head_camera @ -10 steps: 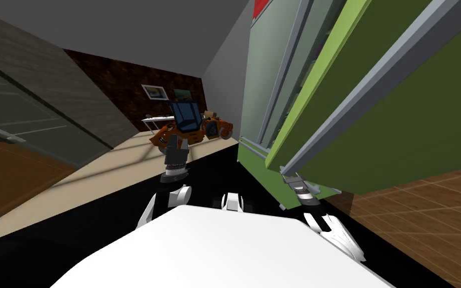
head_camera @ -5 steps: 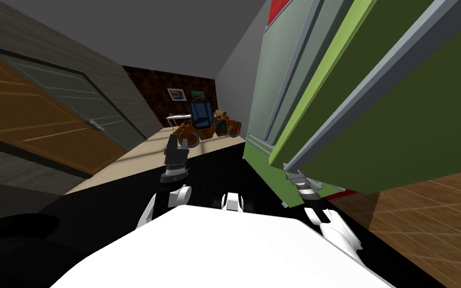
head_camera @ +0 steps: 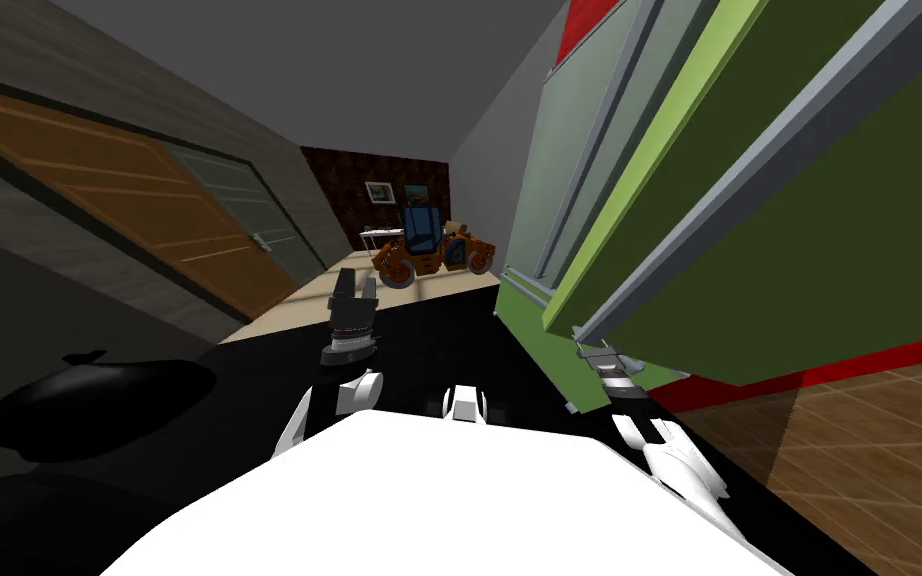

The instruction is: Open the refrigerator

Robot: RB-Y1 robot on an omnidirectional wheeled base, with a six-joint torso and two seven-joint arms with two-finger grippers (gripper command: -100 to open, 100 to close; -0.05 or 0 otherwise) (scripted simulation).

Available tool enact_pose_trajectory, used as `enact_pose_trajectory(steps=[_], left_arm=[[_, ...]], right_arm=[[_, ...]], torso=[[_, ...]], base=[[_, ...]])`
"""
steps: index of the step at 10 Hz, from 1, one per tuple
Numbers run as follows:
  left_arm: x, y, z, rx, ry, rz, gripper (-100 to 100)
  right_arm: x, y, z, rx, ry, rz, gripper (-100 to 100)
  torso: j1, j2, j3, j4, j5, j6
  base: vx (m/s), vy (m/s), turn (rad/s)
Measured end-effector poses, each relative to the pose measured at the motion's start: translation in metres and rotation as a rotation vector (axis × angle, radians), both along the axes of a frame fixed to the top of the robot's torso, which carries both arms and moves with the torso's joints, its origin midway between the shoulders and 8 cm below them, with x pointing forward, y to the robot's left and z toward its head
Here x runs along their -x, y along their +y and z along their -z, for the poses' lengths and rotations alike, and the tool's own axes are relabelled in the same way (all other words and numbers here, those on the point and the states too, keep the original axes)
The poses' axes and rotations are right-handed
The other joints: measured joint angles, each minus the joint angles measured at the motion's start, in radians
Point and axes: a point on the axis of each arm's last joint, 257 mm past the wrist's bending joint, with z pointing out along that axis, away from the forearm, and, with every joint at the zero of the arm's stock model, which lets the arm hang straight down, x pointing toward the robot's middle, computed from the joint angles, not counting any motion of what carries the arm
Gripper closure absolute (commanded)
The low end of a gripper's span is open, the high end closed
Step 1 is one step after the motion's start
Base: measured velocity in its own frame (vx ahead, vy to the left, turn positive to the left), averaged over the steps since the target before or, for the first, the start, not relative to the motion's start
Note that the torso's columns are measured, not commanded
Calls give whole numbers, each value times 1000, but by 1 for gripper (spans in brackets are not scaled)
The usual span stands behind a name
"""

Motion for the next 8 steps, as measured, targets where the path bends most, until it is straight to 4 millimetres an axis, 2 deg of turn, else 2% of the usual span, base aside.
enact_pose_trajectory(steps=[4, 6, 8], left_arm=[[0, 0, 0, 0, 0, 0, 0], [0, 0, 0, 0, 0, 0, 0], [0, 0, 0, 0, 1, 0, 0]], right_arm=[[10, -19, 0, 22, -11, 107, 100], [18, -34, 0, 29, -14, 167, 100], [25, -44, -2, 22, -20, 207, 100]], torso=[[-5, 8, 5, 1, 0, 11], [-5, 9, 5, 1, -1, 12], [0, 5, 3, 2, 2, 12]], base=[[-241, -185, 494], [-276, -97, 505], [-196, -62, 368]])
